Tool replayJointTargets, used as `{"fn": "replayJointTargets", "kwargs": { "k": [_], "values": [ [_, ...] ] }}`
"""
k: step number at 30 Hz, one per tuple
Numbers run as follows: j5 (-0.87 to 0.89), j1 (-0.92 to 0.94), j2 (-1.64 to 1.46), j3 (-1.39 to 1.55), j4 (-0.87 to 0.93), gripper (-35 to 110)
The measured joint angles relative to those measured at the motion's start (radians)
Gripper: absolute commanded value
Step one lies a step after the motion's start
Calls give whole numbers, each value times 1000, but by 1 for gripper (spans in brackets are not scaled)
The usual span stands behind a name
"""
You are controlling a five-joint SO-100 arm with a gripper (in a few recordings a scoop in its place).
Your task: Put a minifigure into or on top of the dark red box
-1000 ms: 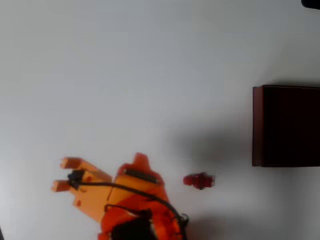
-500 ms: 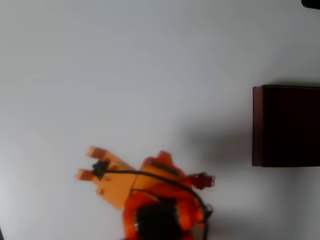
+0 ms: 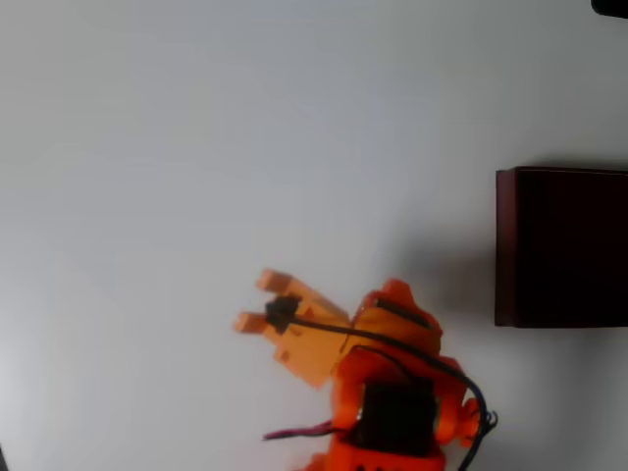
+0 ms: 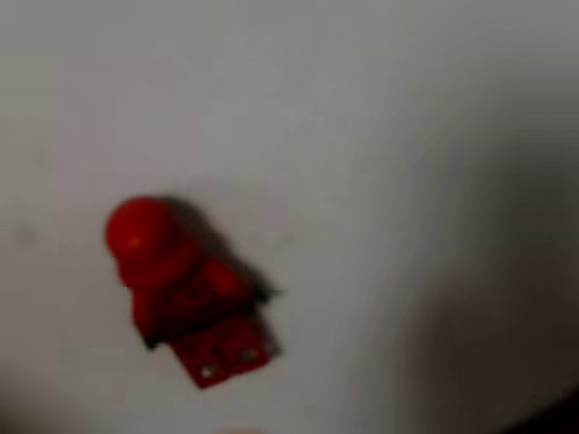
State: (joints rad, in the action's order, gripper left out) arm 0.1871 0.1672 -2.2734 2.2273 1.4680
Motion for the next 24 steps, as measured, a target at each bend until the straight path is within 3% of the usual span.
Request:
{"fn": "replayJointTargets", "kwargs": {
  "k": [4,11,19,24],
  "values": [
    [-69,-9,-8,84,-94,27],
    [-175,-3,23,97,-97,27],
    [-196,23,356,20,-95,22],
    [-250,54,253,92,-167,29]
  ]
}}
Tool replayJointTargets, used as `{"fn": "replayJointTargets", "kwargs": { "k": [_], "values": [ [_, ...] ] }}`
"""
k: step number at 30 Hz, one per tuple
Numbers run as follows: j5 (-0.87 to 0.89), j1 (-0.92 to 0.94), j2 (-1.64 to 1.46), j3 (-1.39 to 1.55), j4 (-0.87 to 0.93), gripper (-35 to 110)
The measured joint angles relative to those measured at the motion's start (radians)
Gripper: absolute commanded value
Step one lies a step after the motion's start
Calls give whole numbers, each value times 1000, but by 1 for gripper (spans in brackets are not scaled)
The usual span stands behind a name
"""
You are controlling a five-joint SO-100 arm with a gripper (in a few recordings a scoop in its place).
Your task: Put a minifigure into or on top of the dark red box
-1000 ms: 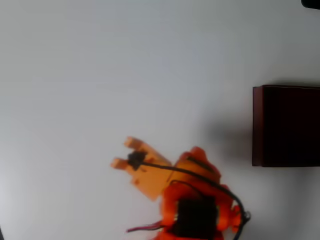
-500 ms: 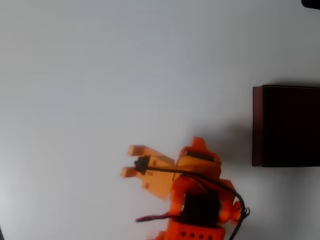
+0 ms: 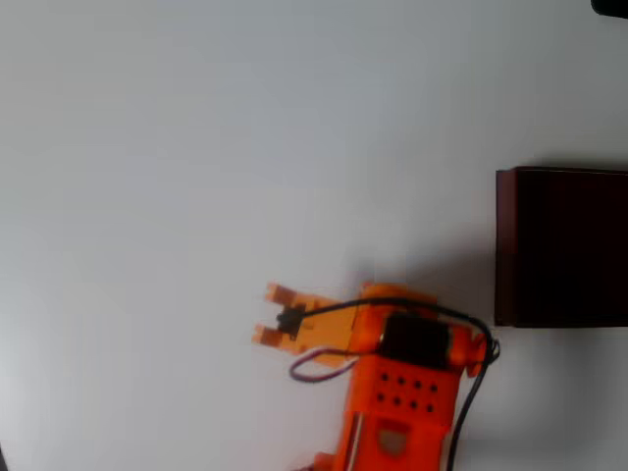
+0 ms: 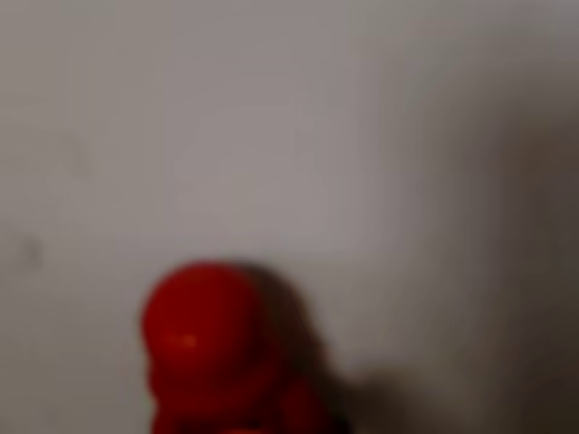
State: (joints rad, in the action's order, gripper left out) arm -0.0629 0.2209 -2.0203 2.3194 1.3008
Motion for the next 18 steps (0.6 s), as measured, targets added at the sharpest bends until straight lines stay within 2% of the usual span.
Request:
{"fn": "replayJointTargets", "kwargs": {
  "k": [4,7,18],
  "values": [
    [-41,66,-215,127,-43,31],
    [-46,69,-256,146,-58,31],
    [-15,106,52,38,-35,29]
  ]
}}
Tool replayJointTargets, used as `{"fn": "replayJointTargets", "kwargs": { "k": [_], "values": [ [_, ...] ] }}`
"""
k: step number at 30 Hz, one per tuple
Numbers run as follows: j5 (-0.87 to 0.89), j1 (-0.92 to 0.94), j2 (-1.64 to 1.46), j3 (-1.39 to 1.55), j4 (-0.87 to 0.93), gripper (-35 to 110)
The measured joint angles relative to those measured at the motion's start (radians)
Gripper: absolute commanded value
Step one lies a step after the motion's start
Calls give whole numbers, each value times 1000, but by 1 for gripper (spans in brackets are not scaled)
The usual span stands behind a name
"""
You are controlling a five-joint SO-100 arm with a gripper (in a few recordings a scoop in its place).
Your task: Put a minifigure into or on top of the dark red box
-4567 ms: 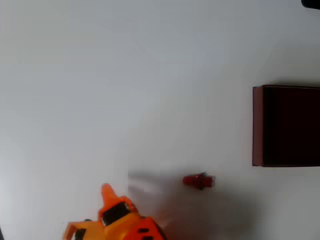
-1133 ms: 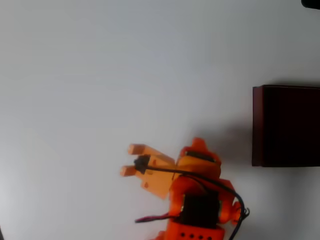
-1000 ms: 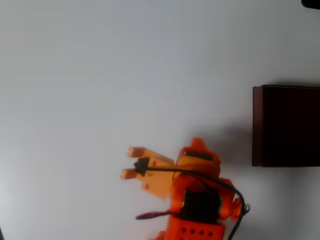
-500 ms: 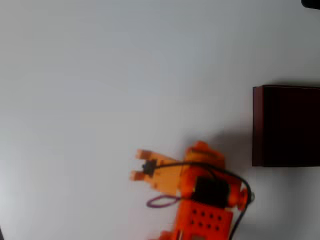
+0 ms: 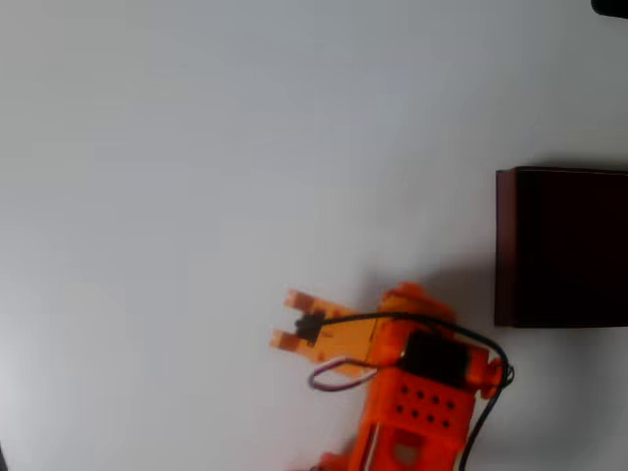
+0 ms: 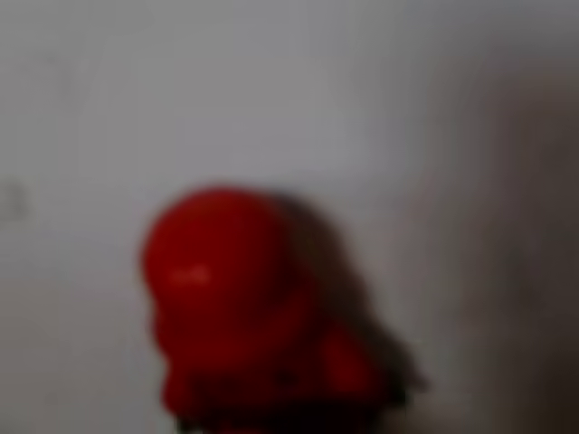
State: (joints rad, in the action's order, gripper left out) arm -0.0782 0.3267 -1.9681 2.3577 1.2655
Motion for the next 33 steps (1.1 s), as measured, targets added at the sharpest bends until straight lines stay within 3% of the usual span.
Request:
{"fn": "replayJointTargets", "kwargs": {
  "k": [15,33],
  "values": [
    [127,106,233,-173,130,27],
    [284,109,276,-215,155,25]
  ]
}}
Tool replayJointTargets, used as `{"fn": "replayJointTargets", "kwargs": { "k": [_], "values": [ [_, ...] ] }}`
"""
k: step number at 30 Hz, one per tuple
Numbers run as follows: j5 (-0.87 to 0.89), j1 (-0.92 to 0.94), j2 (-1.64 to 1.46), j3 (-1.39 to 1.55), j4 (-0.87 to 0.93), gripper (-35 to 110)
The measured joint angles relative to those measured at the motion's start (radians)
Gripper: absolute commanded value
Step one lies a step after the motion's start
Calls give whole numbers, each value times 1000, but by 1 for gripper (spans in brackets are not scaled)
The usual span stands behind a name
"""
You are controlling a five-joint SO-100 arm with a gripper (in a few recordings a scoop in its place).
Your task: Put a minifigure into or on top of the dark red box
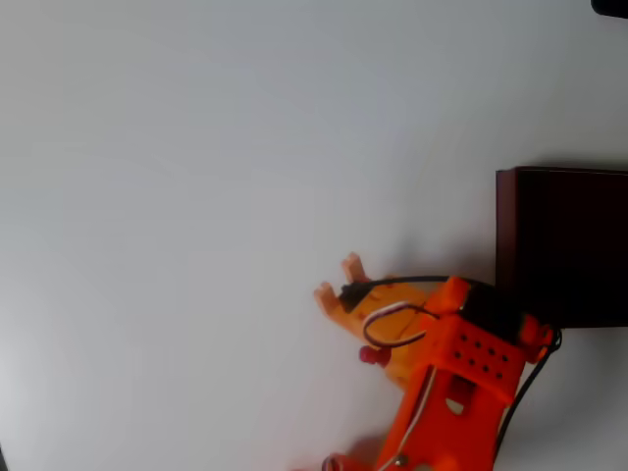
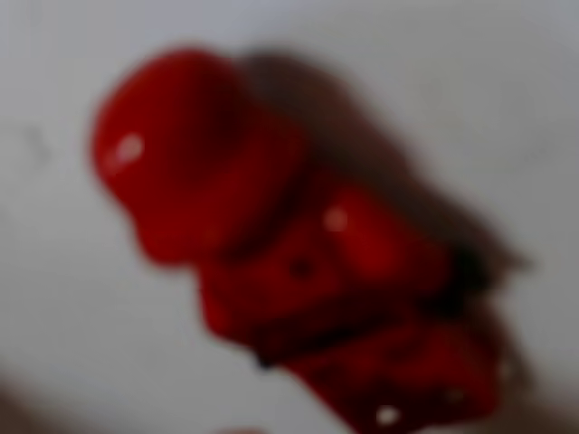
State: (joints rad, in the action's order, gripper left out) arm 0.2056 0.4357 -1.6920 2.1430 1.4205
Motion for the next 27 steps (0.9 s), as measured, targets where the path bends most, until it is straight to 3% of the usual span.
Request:
{"fn": "replayJointTargets", "kwargs": {
  "k": [13,27],
  "values": [
    [264,-141,-166,129,6,24],
    [328,-250,-183,160,-21,24]
  ]
}}
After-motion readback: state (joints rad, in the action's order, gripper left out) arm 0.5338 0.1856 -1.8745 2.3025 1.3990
